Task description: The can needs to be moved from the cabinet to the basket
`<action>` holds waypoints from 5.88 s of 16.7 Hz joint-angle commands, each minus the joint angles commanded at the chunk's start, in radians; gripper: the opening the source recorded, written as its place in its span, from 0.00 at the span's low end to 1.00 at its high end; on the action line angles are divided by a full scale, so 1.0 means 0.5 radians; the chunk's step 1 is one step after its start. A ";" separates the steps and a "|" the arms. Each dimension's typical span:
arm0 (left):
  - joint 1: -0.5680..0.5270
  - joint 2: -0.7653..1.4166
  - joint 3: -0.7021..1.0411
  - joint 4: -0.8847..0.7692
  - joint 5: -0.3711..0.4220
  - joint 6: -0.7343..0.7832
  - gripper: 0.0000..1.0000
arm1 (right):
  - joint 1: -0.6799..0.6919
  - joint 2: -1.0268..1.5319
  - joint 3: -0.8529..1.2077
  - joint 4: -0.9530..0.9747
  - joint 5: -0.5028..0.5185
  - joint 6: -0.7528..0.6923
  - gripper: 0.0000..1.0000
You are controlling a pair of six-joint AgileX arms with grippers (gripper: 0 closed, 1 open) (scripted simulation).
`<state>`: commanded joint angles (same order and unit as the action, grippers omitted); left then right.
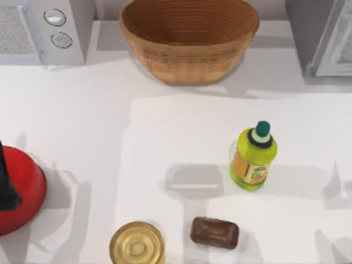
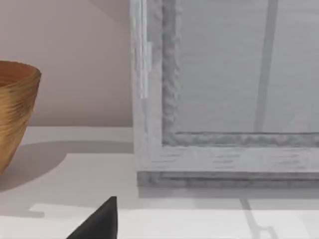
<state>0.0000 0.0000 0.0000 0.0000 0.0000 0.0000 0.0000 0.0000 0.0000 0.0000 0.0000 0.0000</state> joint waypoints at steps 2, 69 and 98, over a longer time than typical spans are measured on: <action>0.000 0.000 0.000 0.000 0.000 0.000 1.00 | 0.000 0.001 0.001 0.000 0.000 0.000 1.00; 0.000 0.000 0.000 0.000 0.000 0.000 1.00 | 0.140 3.693 4.510 -0.800 0.199 0.031 0.55; 0.000 0.000 0.000 0.000 0.000 0.000 1.00 | 0.304 2.786 4.217 -1.412 0.345 0.033 0.00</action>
<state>0.0000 0.0000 0.0000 0.0000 0.0000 0.0000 0.1522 1.3932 2.1087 -0.7059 0.1724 0.0164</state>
